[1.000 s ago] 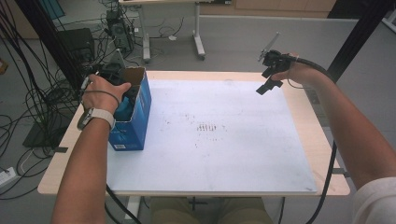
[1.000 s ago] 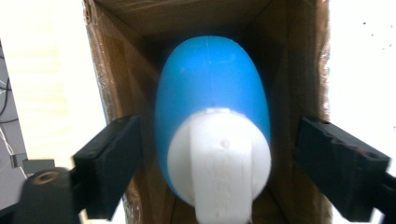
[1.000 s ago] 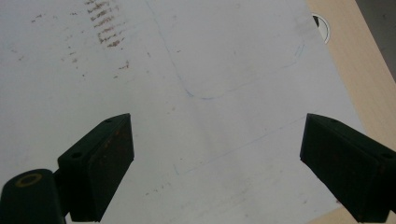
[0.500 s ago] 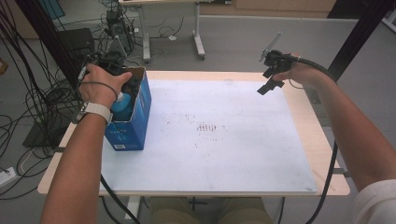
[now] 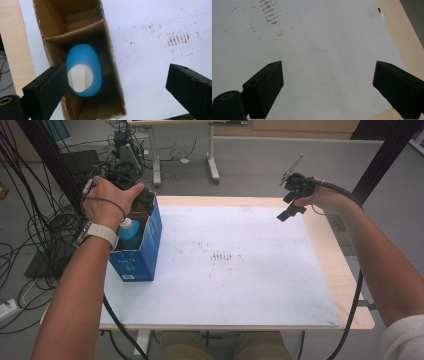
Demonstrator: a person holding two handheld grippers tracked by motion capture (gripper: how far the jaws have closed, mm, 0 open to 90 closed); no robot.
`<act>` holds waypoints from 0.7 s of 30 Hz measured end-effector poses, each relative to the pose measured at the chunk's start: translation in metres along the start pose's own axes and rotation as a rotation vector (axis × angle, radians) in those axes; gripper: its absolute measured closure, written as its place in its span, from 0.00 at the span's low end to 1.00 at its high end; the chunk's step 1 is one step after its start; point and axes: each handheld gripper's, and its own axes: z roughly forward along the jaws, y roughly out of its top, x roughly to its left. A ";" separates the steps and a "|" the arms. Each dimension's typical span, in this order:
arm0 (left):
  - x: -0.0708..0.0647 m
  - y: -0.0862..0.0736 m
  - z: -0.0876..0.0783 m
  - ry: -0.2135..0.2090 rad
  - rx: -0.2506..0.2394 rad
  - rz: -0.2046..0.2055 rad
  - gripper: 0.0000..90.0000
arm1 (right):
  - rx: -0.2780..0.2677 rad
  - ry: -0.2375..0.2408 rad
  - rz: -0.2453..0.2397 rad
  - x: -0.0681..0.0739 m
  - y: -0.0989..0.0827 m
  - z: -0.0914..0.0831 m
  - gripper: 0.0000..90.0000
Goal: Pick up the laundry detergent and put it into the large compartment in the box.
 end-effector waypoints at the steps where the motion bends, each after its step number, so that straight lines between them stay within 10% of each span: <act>1: -0.002 0.000 -0.002 -0.002 -0.008 0.007 0.05 | 0.001 0.000 0.000 0.000 0.000 0.000 0.11; 21: -0.030 0.005 -0.019 -0.049 -0.081 0.175 0.05 | 0.011 -0.001 0.004 0.001 -0.002 0.000 0.11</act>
